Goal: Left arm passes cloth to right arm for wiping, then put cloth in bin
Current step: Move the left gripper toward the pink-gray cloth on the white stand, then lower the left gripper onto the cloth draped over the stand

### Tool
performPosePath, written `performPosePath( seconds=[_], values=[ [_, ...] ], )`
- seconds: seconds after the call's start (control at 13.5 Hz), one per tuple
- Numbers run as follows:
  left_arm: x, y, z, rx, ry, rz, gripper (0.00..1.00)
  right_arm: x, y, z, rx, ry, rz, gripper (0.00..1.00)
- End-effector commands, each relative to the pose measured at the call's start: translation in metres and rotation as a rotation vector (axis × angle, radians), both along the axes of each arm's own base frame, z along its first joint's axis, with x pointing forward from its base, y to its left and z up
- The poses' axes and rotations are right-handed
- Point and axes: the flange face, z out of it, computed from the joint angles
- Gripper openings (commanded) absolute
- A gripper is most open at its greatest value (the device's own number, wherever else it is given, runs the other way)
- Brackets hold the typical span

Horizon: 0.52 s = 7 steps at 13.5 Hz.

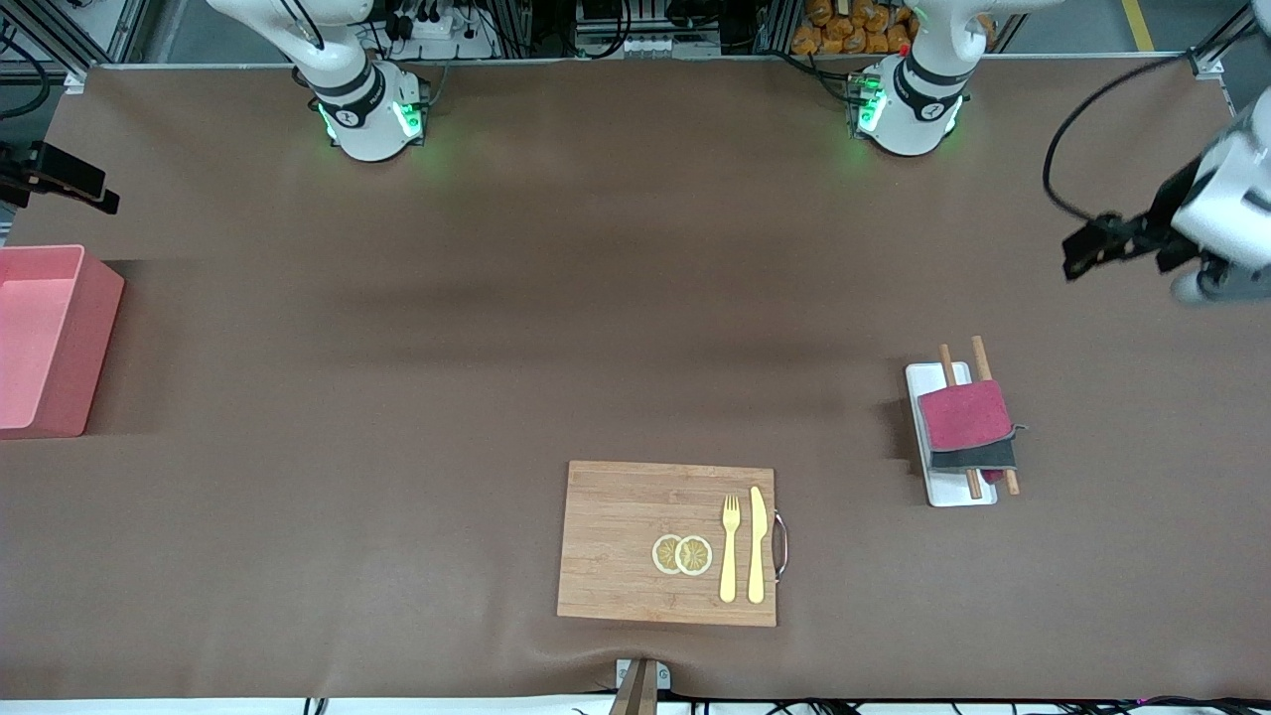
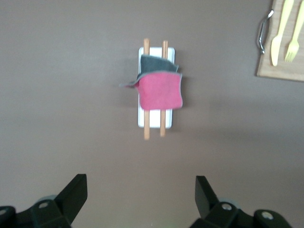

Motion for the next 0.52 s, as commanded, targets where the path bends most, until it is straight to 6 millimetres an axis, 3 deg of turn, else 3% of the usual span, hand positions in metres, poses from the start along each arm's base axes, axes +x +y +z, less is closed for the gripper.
performPosePath(
  seconds=[0.0,0.07,0.37,0.44],
  values=[
    [0.035,0.006,-0.053,0.004,0.027,0.026,1.00,-0.001,0.000,0.000,0.013,0.000,-0.010,1.00],
    [0.042,0.013,-0.065,0.003,0.028,0.036,1.00,0.000,-0.001,-0.001,0.013,0.001,-0.010,1.00],
    [0.081,0.026,-0.158,-0.015,0.058,0.050,1.00,0.002,0.004,-0.003,0.017,-0.002,-0.003,1.00],
    [0.086,0.026,-0.172,-0.019,0.057,0.053,1.00,0.002,0.005,-0.002,0.017,-0.004,-0.002,1.00]
  ],
)
